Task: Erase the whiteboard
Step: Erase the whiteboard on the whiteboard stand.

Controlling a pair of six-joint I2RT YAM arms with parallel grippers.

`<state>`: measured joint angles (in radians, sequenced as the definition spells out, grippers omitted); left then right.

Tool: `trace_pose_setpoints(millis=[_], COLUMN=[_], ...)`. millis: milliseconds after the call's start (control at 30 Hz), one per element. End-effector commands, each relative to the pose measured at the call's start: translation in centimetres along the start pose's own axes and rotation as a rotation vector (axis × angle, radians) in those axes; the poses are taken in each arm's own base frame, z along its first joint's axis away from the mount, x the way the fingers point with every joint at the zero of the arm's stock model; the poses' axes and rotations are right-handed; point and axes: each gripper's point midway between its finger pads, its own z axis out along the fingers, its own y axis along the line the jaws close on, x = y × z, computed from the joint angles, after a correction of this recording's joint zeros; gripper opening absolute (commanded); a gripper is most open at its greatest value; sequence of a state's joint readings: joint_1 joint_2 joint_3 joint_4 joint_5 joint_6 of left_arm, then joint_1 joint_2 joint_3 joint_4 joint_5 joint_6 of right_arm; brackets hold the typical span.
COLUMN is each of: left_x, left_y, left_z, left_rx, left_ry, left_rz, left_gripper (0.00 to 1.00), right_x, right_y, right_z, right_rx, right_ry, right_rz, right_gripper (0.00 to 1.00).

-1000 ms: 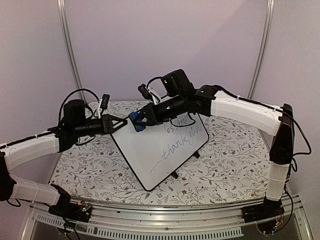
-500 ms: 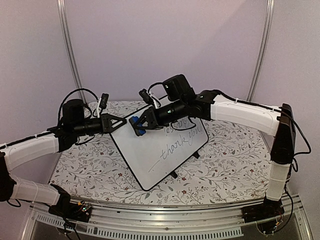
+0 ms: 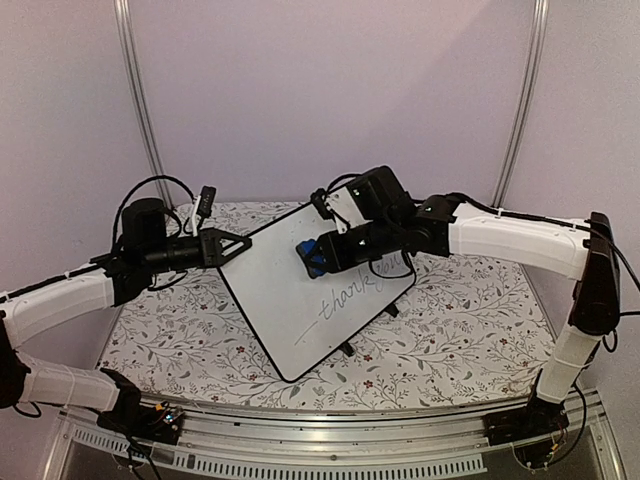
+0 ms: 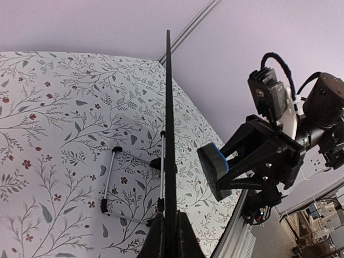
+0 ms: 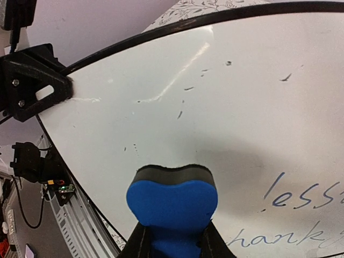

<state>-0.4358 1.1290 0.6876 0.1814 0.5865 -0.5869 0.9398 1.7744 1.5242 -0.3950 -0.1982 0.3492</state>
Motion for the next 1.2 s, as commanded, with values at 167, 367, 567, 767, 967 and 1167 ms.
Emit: trace_pose_setpoints(millis=[167,367,567,767,967,1167], left_x=[-2.5,-2.3,-2.2,-2.2,-2.2,-2.4], left_y=[-2.5,-2.5,-2.7,-2.8,-2.7,-3.0], left_z=[-0.5,-0.3,-0.3,-0.2,-0.2,-0.4], left_rx=[0.05,0.046,0.048,0.047,0.051,0.054], left_ry=[-0.094,-0.085,-0.084,-0.082,-0.078,-0.086], left_rz=[0.12,0.121,0.13,0.132,0.128,0.132], left_gripper=[0.0,0.0,0.0,0.0,0.0,0.0], right_x=[-0.7,-0.8,-1.1,-0.9,0.9,4.3], right_y=[-5.7,-6.9,-7.6,-8.0,-7.5,-7.1], right_z=[-2.1,-1.7,-0.7,0.2,1.8,2.7], right_rx=[0.309,0.347,0.336,0.292,0.225,0.148], right_ry=[-0.066,-0.06,-0.044,-0.028,0.039,0.126], right_rz=[-0.123,-0.134,-0.148,-0.147,-0.166,-0.147], right_gripper=[0.0,0.0,0.0,0.0,0.0,0.0])
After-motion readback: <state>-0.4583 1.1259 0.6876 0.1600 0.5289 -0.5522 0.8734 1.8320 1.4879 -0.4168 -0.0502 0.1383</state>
